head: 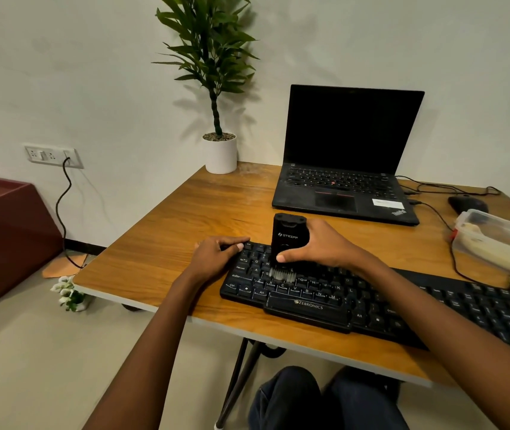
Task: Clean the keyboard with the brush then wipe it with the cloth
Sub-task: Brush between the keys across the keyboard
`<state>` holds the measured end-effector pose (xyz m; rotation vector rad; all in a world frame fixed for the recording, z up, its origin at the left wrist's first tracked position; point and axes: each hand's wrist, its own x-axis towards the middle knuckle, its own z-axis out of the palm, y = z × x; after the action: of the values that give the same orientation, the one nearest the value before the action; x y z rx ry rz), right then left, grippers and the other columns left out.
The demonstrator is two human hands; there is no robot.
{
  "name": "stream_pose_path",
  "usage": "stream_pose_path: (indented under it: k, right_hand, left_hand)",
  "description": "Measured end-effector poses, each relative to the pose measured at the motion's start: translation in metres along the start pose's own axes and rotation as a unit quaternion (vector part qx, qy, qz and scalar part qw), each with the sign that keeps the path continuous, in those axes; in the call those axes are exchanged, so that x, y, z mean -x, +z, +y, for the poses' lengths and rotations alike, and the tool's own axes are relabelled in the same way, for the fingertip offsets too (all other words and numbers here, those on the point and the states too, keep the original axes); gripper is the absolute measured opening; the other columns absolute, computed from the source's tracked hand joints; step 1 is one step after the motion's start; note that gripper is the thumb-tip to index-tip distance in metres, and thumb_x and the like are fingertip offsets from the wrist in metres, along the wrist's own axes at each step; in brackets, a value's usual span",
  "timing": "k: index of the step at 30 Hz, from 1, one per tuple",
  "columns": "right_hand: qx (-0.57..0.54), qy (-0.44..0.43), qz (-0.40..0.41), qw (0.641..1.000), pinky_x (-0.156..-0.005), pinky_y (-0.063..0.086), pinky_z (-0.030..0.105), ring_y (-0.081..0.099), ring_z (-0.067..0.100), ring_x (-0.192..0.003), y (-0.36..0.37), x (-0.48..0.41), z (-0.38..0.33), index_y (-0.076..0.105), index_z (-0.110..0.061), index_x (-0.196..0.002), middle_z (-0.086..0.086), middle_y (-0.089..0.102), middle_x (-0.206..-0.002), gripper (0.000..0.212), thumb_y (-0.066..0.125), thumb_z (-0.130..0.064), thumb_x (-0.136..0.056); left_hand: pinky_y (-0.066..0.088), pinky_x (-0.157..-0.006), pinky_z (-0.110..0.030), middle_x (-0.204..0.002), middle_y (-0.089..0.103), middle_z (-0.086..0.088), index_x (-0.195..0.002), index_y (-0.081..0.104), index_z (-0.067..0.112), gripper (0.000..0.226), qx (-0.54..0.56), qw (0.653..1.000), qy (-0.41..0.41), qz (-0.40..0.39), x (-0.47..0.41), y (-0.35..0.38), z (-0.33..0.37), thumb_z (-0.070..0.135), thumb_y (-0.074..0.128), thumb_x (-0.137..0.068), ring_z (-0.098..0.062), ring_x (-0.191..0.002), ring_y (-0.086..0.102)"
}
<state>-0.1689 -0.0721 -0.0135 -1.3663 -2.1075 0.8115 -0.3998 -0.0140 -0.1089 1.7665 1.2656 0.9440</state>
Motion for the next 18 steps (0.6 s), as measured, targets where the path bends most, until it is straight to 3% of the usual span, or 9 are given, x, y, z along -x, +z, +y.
stream_pose_path:
  k: [3, 9, 13, 18]
  right_hand:
    - [0.014, -0.015, 0.03, 0.999, -0.091, 0.048, 0.033, 0.059, 0.018, -0.104, -0.001, -0.002, -0.003, 0.055, -0.013, -0.118, 0.005, 0.063, -0.114, 0.058, 0.081, -0.026, -0.069]
    - [-0.002, -0.004, 0.012, 1.0, -0.079, 0.05, 0.027, 0.062, 0.018, -0.094, 0.001, 0.004, 0.001, 0.056, -0.02, -0.109, 0.0, 0.065, -0.101, 0.048, 0.081, -0.025, -0.068]
    - [0.016, -0.021, 0.054, 0.998, -0.09, 0.047, 0.032, 0.058, 0.018, -0.104, -0.001, 0.002, -0.001, 0.055, -0.015, -0.119, 0.006, 0.063, -0.115, 0.058, 0.081, -0.026, -0.069]
    - [-0.025, 0.004, 0.025, 0.999, -0.074, 0.05, 0.022, 0.063, 0.017, -0.091, 0.001, 0.009, 0.005, 0.056, -0.019, -0.105, 0.001, 0.064, -0.098, 0.046, 0.082, -0.022, -0.068]
  left_hand:
    - [0.028, -0.105, -0.065, -0.111, 0.069, 0.012, -0.095, 0.064, 0.06, 0.034, 0.009, 1.0, -0.009, -0.003, 0.0, 0.0, 0.0, 0.07, 0.051, -0.066, -0.018, -0.112, 0.06]
    - [0.028, -0.106, -0.064, -0.11, 0.069, 0.012, -0.096, 0.065, 0.059, 0.034, 0.015, 1.0, -0.013, 0.005, 0.0, 0.001, -0.001, 0.067, 0.052, -0.066, -0.016, -0.112, 0.06]
    - [0.028, -0.105, -0.063, -0.111, 0.069, 0.011, -0.096, 0.065, 0.059, 0.034, 0.016, 1.0, -0.011, 0.002, 0.001, 0.001, 0.0, 0.068, 0.051, -0.065, -0.017, -0.112, 0.06]
    - [0.029, -0.106, -0.061, -0.112, 0.069, 0.012, -0.095, 0.062, 0.063, 0.027, -0.001, 1.0, -0.013, 0.017, 0.002, 0.002, 0.003, 0.064, 0.051, -0.07, -0.014, -0.111, 0.059]
